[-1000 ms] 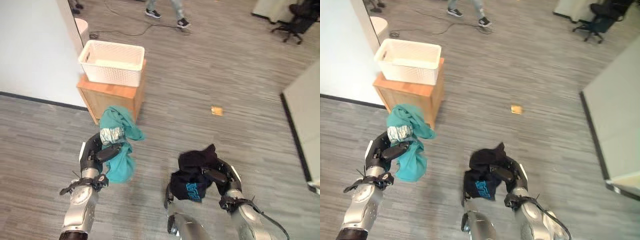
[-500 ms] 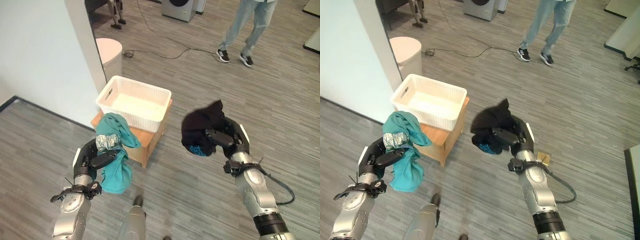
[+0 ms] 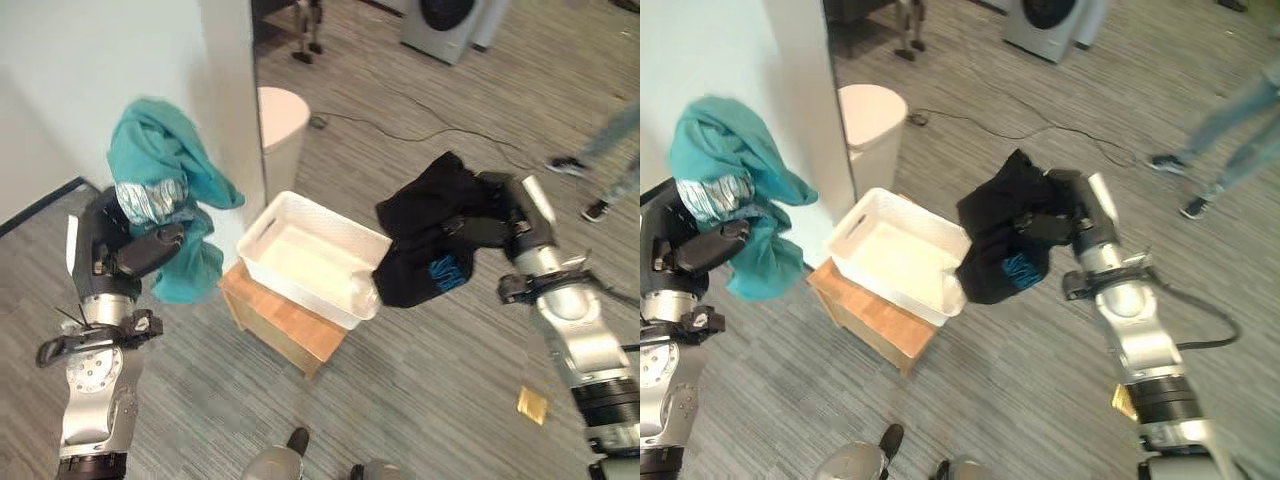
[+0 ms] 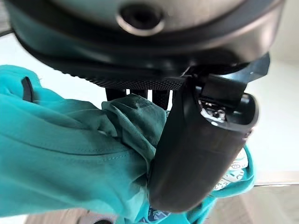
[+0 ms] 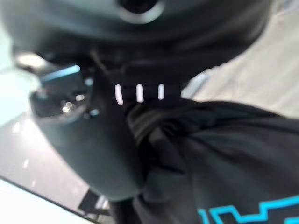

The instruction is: Pick up bed clothes into laundry basket.

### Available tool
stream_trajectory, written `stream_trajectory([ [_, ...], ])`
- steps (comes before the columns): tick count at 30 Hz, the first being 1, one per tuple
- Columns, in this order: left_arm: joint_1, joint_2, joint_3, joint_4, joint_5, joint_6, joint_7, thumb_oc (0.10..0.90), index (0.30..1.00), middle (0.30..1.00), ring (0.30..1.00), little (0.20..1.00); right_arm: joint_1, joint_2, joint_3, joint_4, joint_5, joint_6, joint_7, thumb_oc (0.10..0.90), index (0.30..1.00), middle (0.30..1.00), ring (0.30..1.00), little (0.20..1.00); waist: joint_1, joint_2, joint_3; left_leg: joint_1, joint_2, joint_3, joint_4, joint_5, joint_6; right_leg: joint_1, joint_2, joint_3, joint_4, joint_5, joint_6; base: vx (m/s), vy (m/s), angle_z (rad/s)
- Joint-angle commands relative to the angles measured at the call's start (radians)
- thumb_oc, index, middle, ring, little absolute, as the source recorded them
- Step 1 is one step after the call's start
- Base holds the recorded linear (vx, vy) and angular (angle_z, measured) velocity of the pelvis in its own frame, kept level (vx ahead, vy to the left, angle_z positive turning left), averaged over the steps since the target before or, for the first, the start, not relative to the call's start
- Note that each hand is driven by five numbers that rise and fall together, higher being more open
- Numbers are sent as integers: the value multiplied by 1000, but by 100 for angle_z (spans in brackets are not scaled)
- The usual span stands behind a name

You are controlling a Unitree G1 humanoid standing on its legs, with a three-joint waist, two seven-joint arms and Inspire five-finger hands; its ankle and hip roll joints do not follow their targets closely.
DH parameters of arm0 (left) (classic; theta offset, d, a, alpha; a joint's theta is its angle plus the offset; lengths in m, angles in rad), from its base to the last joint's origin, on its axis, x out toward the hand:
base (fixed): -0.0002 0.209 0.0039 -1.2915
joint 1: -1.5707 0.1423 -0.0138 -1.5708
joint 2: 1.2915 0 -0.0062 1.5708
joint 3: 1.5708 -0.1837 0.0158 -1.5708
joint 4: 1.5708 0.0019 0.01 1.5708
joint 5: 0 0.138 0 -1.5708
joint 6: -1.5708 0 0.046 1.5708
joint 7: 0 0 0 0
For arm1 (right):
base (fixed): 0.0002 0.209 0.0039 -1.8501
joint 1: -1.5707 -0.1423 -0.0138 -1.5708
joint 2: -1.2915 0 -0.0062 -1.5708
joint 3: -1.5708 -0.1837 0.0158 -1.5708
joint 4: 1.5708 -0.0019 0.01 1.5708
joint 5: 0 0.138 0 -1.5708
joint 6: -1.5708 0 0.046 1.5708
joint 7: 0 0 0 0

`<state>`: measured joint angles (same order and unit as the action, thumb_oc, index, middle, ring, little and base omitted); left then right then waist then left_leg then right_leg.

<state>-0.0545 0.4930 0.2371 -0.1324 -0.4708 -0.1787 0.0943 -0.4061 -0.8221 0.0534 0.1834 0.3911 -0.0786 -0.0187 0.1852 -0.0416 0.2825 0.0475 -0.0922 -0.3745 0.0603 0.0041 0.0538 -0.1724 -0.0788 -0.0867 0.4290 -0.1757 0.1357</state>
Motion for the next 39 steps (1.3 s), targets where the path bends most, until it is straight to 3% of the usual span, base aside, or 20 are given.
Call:
stream_trajectory([
  [1, -14, 88, -91, -69, -6, -122, -12, 400, 300, 300, 300, 300, -248, -107, -13, 40, 11, -126, -55, 400, 300, 300, 300, 300, 15, -83, -182, -39, 17, 63, -49, 11, -65, 123, 1, 71, -345, 213, 44, 165, -174, 173],
  [2, 8, 61, -80, -63, -16, -123, -12, 400, 300, 300, 300, 300, -252, -75, -8, -11, 52, -135, -40, 400, 300, 300, 300, 300, 25, -89, -201, -35, 19, 55, -75, 9, -69, 143, -3, 50, -354, 210, 41, 87, -125, 158],
  [5, 56, 27, -78, -66, -40, -116, -31, 400, 300, 300, 300, 300, -274, -86, 10, -6, 50, -131, -27, 400, 300, 300, 300, 300, 26, -91, -218, -28, 29, 43, -103, 17, -82, 177, 10, 35, -407, 191, 26, 131, -91, 33],
  [9, 137, 15, -64, -66, -58, -92, -61, 400, 300, 300, 300, 300, -307, -171, 70, -38, -96, -96, -10, 400, 300, 300, 300, 300, 32, -88, -224, -36, 31, 8, -120, 31, -102, 202, 25, 4, -449, 187, 9, 44, -86, 41],
  [18, 180, -3, -91, -70, -113, -78, -67, 400, 300, 300, 300, 300, -407, -212, 159, -22, -201, -71, -32, 400, 300, 300, 300, 300, 39, -80, -229, -57, 27, -39, -140, 59, -120, 220, 32, -51, -475, 179, -4, 3, -32, 25],
  [27, 146, 2, -152, -48, -122, -68, -63, 400, 300, 300, 300, 300, -546, -142, 299, -84, -281, -63, -9, 400, 300, 300, 300, 300, 37, -76, -221, -66, 30, -22, -147, 62, -115, 207, 32, -45, -468, 183, -4, 1, -4, 3],
  [39, 188, -26, -121, -34, -113, -66, -82, 400, 300, 300, 300, 300, -376, -207, 228, -275, -458, -67, 53, 400, 300, 300, 300, 300, 16, -76, -212, -81, 33, 4, -148, 53, -110, 197, 31, -30, -486, 185, 1, 14, 20, -7],
])
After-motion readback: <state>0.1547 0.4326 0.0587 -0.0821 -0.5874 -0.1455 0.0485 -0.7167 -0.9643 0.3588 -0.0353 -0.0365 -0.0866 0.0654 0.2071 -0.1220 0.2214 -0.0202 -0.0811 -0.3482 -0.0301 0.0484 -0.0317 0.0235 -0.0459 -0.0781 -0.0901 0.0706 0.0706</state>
